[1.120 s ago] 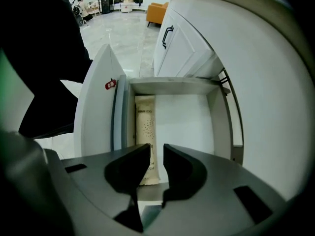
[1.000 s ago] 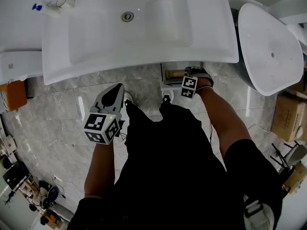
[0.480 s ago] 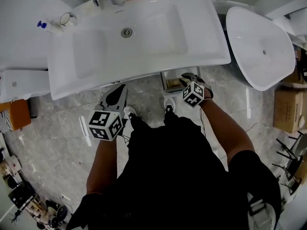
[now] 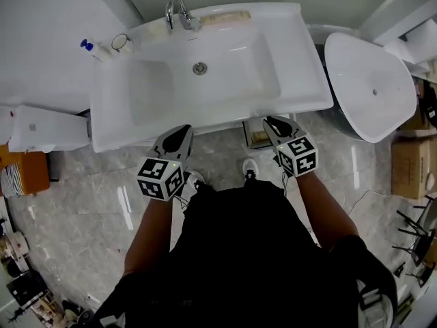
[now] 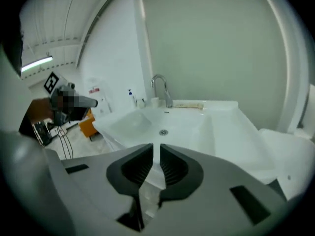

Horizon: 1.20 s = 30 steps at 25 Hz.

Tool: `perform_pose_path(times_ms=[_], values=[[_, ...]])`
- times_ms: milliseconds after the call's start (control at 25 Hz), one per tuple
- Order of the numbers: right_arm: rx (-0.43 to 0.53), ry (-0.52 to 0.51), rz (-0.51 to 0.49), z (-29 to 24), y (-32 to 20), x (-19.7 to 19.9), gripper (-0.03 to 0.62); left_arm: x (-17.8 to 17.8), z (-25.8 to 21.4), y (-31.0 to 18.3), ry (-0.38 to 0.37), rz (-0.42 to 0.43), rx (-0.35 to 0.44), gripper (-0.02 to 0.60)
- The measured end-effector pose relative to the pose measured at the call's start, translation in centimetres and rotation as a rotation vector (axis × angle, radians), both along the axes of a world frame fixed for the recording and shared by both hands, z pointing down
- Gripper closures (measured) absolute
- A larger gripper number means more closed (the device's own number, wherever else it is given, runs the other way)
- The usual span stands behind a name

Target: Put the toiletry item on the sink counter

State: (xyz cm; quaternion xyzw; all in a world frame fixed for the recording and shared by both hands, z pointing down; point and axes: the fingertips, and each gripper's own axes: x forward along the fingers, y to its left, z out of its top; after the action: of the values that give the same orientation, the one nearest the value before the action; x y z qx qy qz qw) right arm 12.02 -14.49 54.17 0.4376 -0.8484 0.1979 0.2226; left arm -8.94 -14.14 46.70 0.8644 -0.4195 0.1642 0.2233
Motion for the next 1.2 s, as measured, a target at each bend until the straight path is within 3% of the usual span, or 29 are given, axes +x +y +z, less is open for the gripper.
perform_pose_path(times_ms=[160, 280, 880, 1200], values=[[0.044, -0.143, 0.051, -4.3, -1.3, -2.9, 0.571, -2.4, -1.7, -0.4, 0.010, 0.009, 0.039, 0.584], [0.088, -0.182, 0.066, -6.9, -2.2, -4.8, 0.580, -4.1, -2.5, -0.7, 0.019, 0.016, 0.061, 0.584], [0.146, -0.126, 0.089, -9.0, -2.9, -14.8, 0.585, -13.2, -3.9, -1.1, 0.031, 0.071, 0.094, 0.586], [0.175, -0.019, 0.101, -8.7, -2.4, -17.4, 0.585, -17.4, -2.6, -1.4, 0.030, 0.075, 0.070, 0.585]])
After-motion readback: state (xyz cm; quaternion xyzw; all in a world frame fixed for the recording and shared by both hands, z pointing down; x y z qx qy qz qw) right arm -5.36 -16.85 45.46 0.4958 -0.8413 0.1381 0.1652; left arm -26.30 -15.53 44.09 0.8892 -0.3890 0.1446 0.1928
